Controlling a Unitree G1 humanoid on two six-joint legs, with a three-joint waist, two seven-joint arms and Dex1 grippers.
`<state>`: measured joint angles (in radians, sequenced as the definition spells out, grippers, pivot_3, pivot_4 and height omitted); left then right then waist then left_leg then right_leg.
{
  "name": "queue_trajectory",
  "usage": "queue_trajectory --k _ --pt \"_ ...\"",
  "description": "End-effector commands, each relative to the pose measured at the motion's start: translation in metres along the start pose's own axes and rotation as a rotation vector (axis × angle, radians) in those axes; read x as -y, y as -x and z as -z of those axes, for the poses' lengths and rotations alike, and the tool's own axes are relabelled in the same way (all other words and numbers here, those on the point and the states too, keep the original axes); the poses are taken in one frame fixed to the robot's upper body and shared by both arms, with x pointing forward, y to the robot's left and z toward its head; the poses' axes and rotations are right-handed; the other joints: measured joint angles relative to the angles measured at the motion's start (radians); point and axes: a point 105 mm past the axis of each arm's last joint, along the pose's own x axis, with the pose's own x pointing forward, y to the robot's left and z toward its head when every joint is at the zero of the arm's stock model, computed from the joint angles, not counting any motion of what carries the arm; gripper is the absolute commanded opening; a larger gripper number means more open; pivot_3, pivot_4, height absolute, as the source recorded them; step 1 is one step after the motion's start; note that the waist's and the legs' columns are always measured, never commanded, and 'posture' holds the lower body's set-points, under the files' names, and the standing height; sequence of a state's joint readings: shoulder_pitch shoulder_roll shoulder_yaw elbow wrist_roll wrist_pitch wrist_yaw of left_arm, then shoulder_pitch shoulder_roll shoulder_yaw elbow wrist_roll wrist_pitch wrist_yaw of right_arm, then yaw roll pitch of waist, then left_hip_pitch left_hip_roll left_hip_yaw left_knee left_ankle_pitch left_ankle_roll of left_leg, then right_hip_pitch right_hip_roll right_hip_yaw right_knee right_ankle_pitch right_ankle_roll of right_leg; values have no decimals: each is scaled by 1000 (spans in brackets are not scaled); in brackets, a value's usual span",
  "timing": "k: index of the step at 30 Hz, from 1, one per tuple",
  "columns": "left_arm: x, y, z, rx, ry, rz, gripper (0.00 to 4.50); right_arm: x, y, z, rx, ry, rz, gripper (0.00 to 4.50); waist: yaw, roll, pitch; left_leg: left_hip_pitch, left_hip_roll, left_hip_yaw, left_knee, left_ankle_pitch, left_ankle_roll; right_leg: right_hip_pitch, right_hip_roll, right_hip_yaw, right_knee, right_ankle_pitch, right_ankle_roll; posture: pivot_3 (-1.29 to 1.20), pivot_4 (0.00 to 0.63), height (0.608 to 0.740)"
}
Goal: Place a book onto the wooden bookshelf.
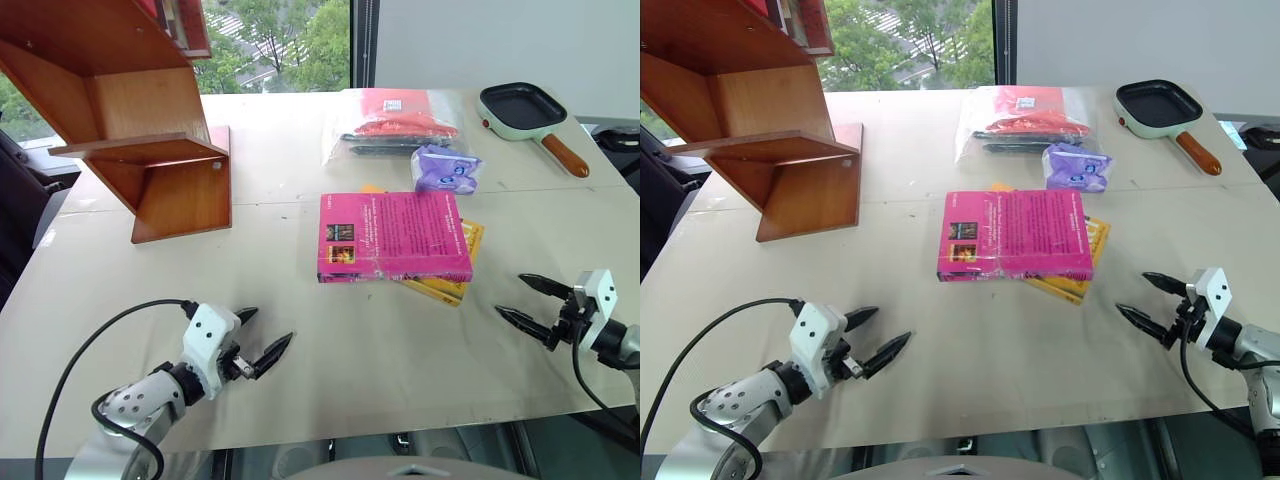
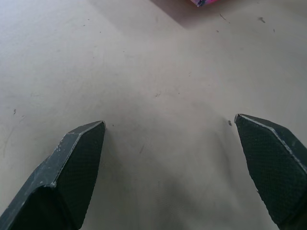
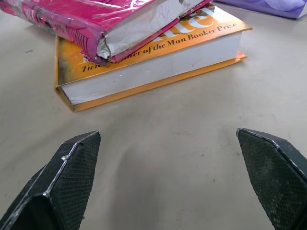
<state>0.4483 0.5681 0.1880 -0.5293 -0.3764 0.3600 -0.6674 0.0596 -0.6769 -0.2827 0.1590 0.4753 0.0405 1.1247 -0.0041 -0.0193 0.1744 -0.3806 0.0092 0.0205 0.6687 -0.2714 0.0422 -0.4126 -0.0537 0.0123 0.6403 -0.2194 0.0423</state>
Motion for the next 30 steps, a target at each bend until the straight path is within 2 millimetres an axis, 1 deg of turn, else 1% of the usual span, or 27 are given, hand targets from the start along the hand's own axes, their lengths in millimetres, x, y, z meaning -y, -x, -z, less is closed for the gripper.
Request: queue_trajectory --k 1,6,10,11,13,14,18,21,23,26,28,29,30 --pt "6 1 -1 6 6 16 4449 6 2 -15 25 46 0 4500 0 0 0 0 0 0 0 0 0 0 0 0 0 0 0 0 150 740" --pt "6 2 -2 10 0 13 4449 7 -1 -15 25 48 -2 4500 0 0 0 0 0 0 0 0 0 0 0 0 0 0 0 0 150 740" --pt "2 3 -9 24 -29 16 4449 12 -5 -21 45 58 4 4500 0 0 0 0 0 0 0 0 0 0 0 0 0 0 0 0 150 740" --pt "1 4 -14 37 -41 26 4449 14 -7 -25 52 65 7 4500 0 0 0 0 0 0 0 0 0 0 0 0 0 0 0 0 150 740" --pt "-7 7 -32 67 -69 46 4449 27 -16 -38 78 89 33 4500 -4 0 0 0 0 0 0 0 0 0 1 -1 0 0 0 0 150 740" --pt "-10 9 -37 73 -78 54 4449 32 -19 -43 86 94 42 4500 -6 0 1 0 0 0 0 0 0 0 1 -1 0 0 0 0 150 740" --pt "-18 25 -80 145 -130 152 4449 58 -50 -74 89 141 61 4500 -12 -1 1 1 1 1 1 0 0 -1 2 -3 1 2 -2 0 150 740" --pt "-19 35 -100 169 -189 197 4449 70 -76 -90 49 198 58 4500 -13 0 2 0 1 2 0 0 0 -2 4 -2 1 2 -3 0 150 740" --pt "-20 42 -110 166 -219 223 4449 74 -92 -102 64 194 39 4500 -12 -1 2 -3 1 2 0 0 0 -4 4 -2 0 2 -3 0 150 740" --pt "-23 52 -123 165 -242 240 4449 70 -118 -116 61 230 -26 4500 -12 0 2 -4 1 1 -1 0 0 -5 4 -3 -1 2 -3 0 150 740" --pt "-25 59 -132 188 -238 237 4500 67 -134 -121 32 261 -65 3916 -12 0 3 -4 1 1 -2 0 0 -5 4 -3 -3 2 -3 0 150 740" --pt "-25 60 -135 193 -230 239 4500 67 -138 -122 18 272 -73 3541 -13 0 3 -5 1 1 -3 0 0 -5 4 -3 -4 2 -3 0 150 740" --pt "-24 62 -135 188 -223 246 4500 67 -142 -124 10 278 -73 3056 -13 0 3 -5 1 1 -2 0 0 -5 3 -3 -4 2 -3 0 150 740"
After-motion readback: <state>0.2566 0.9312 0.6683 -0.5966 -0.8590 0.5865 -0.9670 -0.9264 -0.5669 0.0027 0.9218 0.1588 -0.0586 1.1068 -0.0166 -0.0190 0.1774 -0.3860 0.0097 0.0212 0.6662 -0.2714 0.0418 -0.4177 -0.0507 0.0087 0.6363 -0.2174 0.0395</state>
